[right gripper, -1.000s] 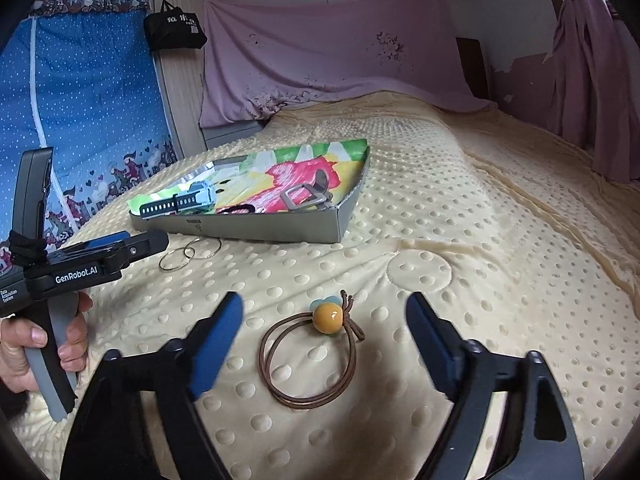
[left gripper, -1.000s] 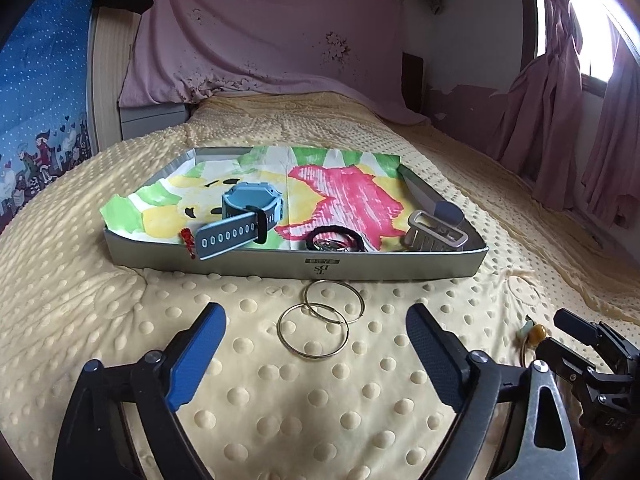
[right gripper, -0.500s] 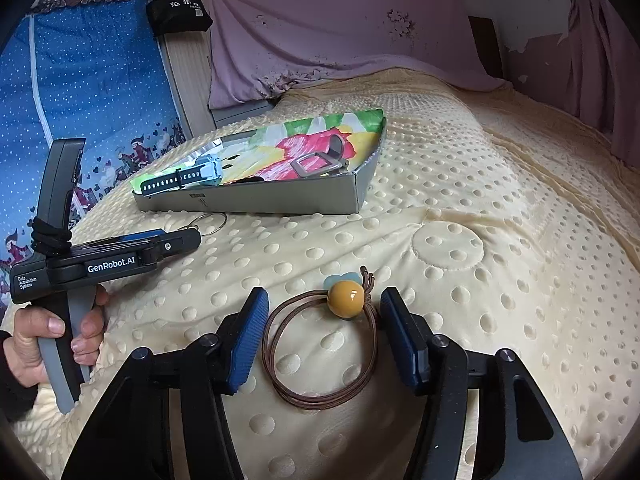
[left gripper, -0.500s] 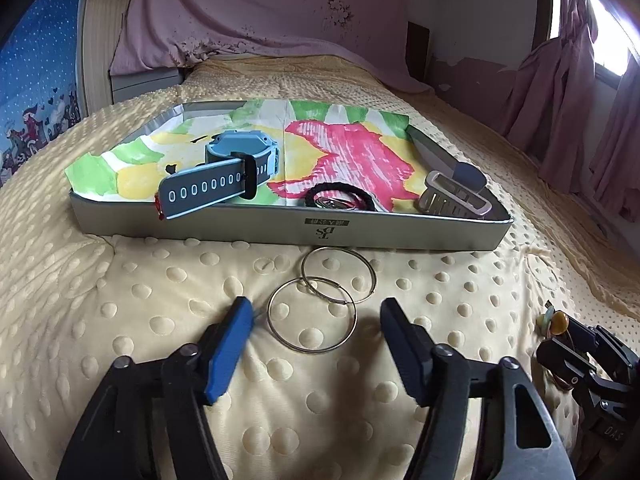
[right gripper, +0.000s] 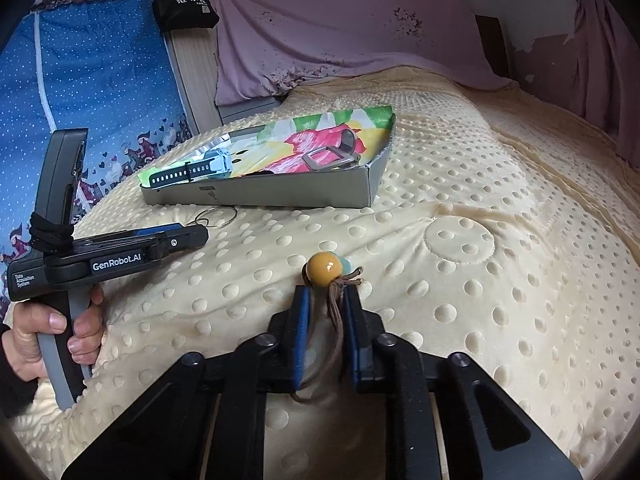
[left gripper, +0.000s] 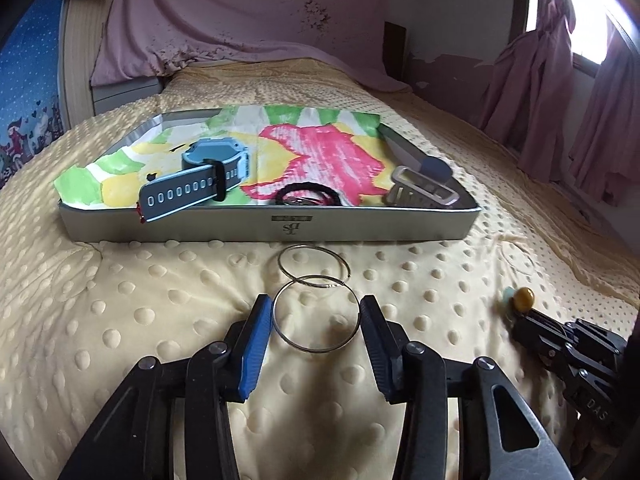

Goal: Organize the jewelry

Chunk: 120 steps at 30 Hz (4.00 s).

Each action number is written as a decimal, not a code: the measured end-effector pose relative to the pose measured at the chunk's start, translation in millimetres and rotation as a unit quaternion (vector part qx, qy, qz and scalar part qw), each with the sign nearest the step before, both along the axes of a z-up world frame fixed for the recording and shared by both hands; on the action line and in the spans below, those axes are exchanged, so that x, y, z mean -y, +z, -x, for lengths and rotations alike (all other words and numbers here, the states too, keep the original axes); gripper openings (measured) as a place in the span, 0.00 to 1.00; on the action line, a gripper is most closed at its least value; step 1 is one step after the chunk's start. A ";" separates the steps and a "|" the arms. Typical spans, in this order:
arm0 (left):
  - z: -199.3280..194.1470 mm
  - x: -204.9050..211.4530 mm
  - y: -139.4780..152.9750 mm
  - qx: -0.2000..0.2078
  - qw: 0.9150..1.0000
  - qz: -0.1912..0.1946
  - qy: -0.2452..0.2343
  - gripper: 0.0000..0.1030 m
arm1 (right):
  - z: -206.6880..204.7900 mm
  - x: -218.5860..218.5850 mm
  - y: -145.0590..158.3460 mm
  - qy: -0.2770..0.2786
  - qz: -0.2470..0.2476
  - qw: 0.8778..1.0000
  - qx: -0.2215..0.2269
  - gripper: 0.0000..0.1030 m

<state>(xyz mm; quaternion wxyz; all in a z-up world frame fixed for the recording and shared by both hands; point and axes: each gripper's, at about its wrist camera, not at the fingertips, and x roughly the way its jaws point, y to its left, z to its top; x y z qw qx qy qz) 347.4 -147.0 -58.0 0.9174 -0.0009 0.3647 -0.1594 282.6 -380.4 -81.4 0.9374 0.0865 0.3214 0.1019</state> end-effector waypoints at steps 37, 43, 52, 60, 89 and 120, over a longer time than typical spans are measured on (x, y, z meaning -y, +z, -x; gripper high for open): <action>-92.0 16.5 39.3 0.020 0.998 0.055 0.020 0.41 | -127.9 -4.1 44.9 -0.027 -0.004 0.999 0.019 0.06; -94.7 16.7 26.6 0.004 0.998 0.057 0.019 0.41 | -137.4 -11.6 34.3 -0.017 0.005 1.000 0.010 0.06; -90.5 13.1 23.1 -0.003 0.998 0.064 0.021 0.43 | -131.1 -10.5 32.7 -0.017 0.010 1.000 0.010 0.13; -80.8 7.1 28.4 0.011 0.997 0.071 0.037 0.61 | -117.4 -0.9 35.7 -0.023 0.009 0.999 0.022 0.23; 105.8 -53.9 125.5 0.177 0.977 0.073 0.096 1.00 | 66.3 -11.2 135.7 -0.061 -0.014 0.982 0.180 0.89; 311.2 -135.9 143.2 0.268 0.952 0.030 0.145 1.00 | 274.4 -75.3 167.7 -0.072 -0.005 0.972 0.222 0.99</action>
